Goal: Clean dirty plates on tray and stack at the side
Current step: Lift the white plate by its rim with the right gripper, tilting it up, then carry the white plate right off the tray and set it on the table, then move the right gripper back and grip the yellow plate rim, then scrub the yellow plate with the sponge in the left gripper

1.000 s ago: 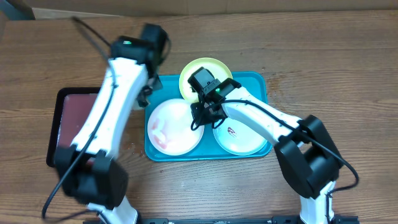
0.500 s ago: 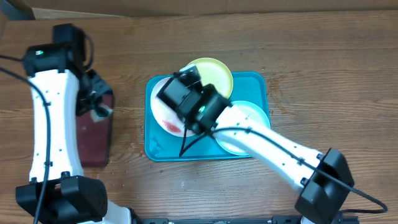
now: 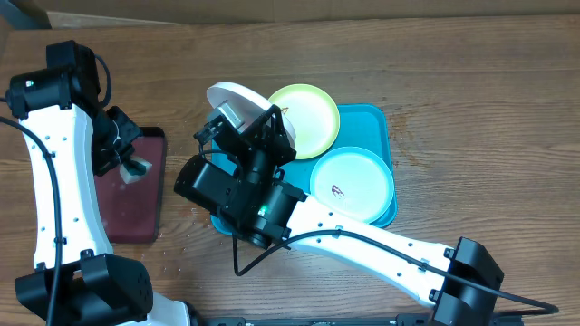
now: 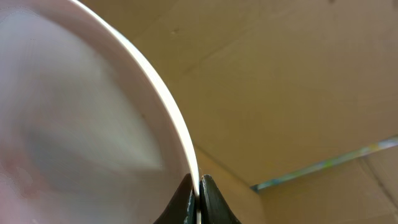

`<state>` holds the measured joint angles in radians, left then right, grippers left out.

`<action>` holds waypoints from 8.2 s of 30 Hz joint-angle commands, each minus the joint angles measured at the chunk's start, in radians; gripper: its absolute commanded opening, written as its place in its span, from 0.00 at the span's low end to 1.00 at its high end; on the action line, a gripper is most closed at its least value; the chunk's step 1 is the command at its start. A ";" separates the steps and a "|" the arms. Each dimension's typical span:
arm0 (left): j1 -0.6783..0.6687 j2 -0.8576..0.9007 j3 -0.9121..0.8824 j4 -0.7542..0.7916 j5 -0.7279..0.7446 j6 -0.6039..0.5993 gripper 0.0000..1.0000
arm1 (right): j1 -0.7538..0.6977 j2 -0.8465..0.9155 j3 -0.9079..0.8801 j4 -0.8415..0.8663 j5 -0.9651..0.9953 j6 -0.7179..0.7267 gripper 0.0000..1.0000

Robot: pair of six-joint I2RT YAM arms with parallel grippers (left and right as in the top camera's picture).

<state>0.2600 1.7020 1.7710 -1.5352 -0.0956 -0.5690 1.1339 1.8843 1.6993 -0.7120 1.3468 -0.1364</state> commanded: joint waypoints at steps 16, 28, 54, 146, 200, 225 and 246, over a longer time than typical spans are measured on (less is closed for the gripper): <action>0.004 -0.007 0.016 -0.002 0.011 0.024 0.04 | -0.195 -0.027 0.024 -0.233 -0.905 0.550 0.04; 0.003 -0.007 0.016 0.000 0.011 0.023 0.04 | -0.515 -0.060 0.024 -0.347 -1.219 0.340 0.04; 0.003 -0.007 0.016 0.003 0.011 0.023 0.04 | 0.038 -0.145 0.024 -0.101 0.224 -0.100 0.04; 0.000 -0.007 0.016 0.032 0.097 0.095 0.04 | -0.723 0.142 -0.338 0.296 -1.493 0.703 0.60; 0.000 -0.007 0.016 0.026 0.116 0.098 0.04 | -0.735 0.343 0.000 -0.092 -1.467 0.914 0.27; 0.000 -0.006 0.016 0.030 0.115 0.098 0.04 | -0.599 0.343 0.004 -0.204 -1.633 0.595 0.38; -0.001 -0.006 0.016 0.031 0.127 0.121 0.04 | -0.532 0.351 -0.005 -0.181 -1.466 0.699 0.04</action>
<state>0.2600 1.7020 1.7710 -1.5043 0.0158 -0.4866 0.6041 2.2192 1.6985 -0.9047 -0.1627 0.6250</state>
